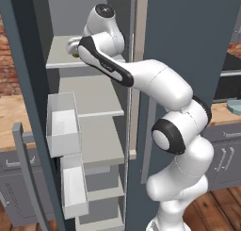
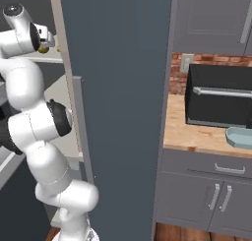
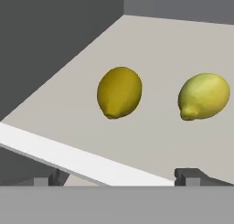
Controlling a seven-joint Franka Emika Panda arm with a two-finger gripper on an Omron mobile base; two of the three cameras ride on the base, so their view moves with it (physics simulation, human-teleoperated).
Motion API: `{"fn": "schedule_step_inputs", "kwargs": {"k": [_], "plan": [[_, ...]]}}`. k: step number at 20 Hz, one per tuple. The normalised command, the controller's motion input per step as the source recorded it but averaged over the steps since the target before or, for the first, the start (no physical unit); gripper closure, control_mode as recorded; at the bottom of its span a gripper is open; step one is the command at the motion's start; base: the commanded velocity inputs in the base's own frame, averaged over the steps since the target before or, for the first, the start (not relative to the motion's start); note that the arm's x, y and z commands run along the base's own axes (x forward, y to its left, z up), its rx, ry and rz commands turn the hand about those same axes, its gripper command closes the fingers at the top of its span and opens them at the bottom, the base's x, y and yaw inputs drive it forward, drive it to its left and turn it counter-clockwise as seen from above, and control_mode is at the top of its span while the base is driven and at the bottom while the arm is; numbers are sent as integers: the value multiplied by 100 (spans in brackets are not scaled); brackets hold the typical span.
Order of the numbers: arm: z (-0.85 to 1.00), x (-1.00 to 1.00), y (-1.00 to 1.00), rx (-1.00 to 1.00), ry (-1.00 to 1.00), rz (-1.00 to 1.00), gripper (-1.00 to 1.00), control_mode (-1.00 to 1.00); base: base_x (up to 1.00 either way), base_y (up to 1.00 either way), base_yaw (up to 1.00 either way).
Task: Take the lemon and lemon out of the freezer and place them in the tupperware container on the counter. Then put the tupperware containing the vegetables back in the freezer.
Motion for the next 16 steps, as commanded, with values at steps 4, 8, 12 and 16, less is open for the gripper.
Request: {"fn": "schedule_step_inputs", "kwargs": {"k": [4,8,12,16], "plan": [[-6,23,3,0,0,0,-100,-100,0,0,0],[-13,22,3,0,0,0,-100,-100,0,0,0],[-16,13,6,0,-3,0,-100,-100,0,0,0],[-2,14,11,0,0,0,-100,-100,0,0,0]]}}
